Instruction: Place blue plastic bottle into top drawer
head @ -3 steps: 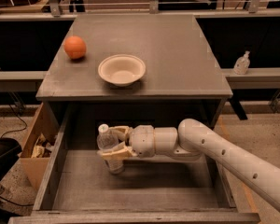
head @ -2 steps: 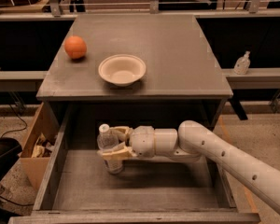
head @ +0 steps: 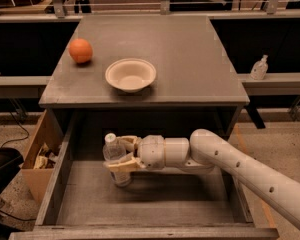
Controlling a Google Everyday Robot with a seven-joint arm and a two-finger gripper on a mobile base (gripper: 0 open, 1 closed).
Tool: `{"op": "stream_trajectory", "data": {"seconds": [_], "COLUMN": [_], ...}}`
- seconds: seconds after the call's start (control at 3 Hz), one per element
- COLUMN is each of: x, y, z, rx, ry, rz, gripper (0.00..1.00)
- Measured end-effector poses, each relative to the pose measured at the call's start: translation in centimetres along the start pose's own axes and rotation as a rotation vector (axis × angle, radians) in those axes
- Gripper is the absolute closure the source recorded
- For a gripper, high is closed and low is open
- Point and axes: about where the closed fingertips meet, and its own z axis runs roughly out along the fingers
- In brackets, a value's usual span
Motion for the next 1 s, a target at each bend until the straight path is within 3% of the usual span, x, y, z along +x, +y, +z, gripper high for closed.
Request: {"op": "stream_trajectory", "data": {"seconds": [0.67, 1.0], "x": [-0.10, -0.14], "y": [0.19, 0.25], "z": [0.33, 0.44], "rx": [-0.008, -0.010], "ry": [-0.001, -0.002], "rz": [-0.001, -0.001], "gripper": [0.05, 0.00]}}
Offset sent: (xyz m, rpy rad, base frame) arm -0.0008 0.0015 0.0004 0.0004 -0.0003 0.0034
